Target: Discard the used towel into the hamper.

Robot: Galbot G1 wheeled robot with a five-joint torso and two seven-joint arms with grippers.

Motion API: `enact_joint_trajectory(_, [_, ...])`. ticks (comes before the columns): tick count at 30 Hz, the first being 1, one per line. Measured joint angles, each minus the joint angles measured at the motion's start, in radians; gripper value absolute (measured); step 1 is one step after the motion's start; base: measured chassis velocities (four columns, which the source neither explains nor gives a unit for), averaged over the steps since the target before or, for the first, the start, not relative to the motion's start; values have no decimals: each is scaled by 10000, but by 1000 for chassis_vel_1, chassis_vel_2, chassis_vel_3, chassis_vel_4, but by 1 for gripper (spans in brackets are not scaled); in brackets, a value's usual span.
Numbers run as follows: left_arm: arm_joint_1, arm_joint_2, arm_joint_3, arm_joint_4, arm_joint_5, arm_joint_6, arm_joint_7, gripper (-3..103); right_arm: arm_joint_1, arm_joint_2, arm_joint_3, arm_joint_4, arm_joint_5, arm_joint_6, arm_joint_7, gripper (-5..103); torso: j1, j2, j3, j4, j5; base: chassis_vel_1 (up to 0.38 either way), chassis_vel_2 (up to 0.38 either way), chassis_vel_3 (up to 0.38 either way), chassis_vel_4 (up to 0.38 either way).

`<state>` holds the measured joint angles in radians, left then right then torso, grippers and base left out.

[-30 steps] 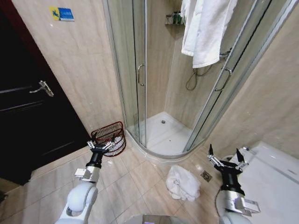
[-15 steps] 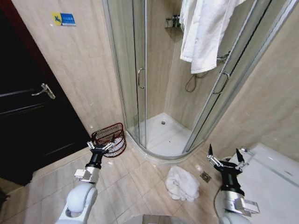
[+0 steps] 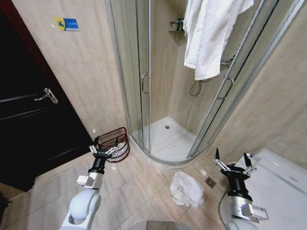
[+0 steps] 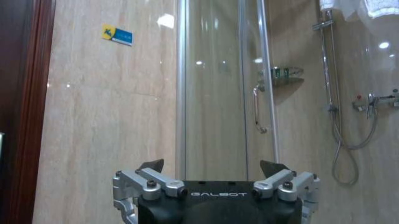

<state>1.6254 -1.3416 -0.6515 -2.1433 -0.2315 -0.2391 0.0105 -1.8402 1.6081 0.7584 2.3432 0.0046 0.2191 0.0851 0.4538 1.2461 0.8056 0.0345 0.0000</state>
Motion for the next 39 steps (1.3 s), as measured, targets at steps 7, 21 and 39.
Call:
enact_joint_trajectory(7, [27, 4, -15, 11, 26, -7, -4, 100, 519, -36, 44, 202, 171, -568, -99, 100, -3, -14, -7, 0, 0, 0, 0, 0, 0])
enact_joint_trajectory(21, [435, -72, -114, 65, 20, -582, 6, 100, 4191, -3787, 447, 674, 3014, -4279, 705, 100, -35, -84, -44, 2, 3, 0, 0, 0, 0])
enact_joint_trajectory(39, [1155, -604, 163, 680, 704, -2498, -770, 100, 7591, -7022, 170, -291, 5753, -4792, 1142, 100, -54, -126, -67, 3, 3, 0, 0, 0, 0])
